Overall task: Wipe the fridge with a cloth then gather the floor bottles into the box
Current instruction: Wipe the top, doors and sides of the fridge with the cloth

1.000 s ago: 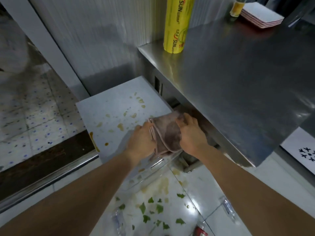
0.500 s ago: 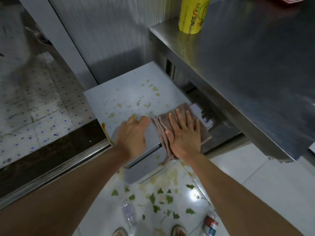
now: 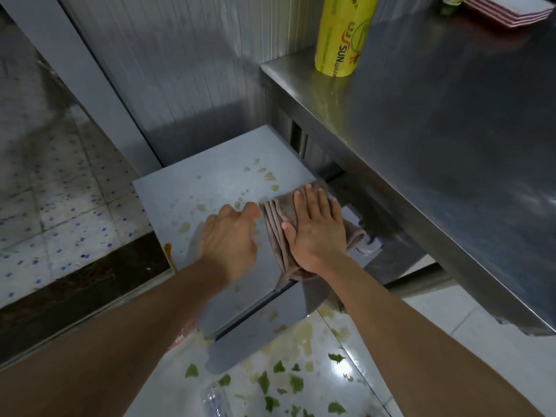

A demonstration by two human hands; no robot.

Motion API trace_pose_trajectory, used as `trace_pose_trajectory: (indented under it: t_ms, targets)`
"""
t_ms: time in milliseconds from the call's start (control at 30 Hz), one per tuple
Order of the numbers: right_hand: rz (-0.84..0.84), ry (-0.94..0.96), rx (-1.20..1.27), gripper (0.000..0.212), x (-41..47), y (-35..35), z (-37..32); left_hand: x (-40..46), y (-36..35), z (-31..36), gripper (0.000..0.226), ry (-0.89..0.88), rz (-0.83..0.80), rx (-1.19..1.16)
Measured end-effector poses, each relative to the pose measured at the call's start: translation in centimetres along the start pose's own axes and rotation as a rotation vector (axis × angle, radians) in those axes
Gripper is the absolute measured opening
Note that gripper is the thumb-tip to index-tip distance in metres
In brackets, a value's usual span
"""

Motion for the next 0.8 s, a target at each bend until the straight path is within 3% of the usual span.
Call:
trace_pose_trajectory:
  t_ms: [200, 367, 667, 800]
  targets:
    - [-0.075, 0.044, -0.054, 0.071, 3.0, 1.4, -0.3, 1.8, 0.6, -1.3, 0.045, -0.012, 0.075, 0.05]
    - [-0.049, -0.084, -0.132, 0.071, -0.7, 2.0, 3.1, 4.7, 0.7, -3.9, 0.056, 0.023, 0.032, 0.08]
    - [-0.075, -0.079, -0.005, 0.069, 7.1, 1.2, -1.6, 8.5, 1.5, -7.1, 0.036, 0.098, 0.016, 0.224]
    - [-0.044, -0.019, 0.05, 0.066, 11.6, 1.0, -4.1, 8.8, 1.3, -7.7, 0.046, 0.079, -0.009, 0.278]
Point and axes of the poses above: each hand's wrist, its own x-axis towards the middle knuckle, its own y-axis out of the back of the hand, z = x × y, the point moved 5 cm from there along x, towards the middle knuckle, and after that the axes turned 15 degrees about -y, right-handed, at the moved point
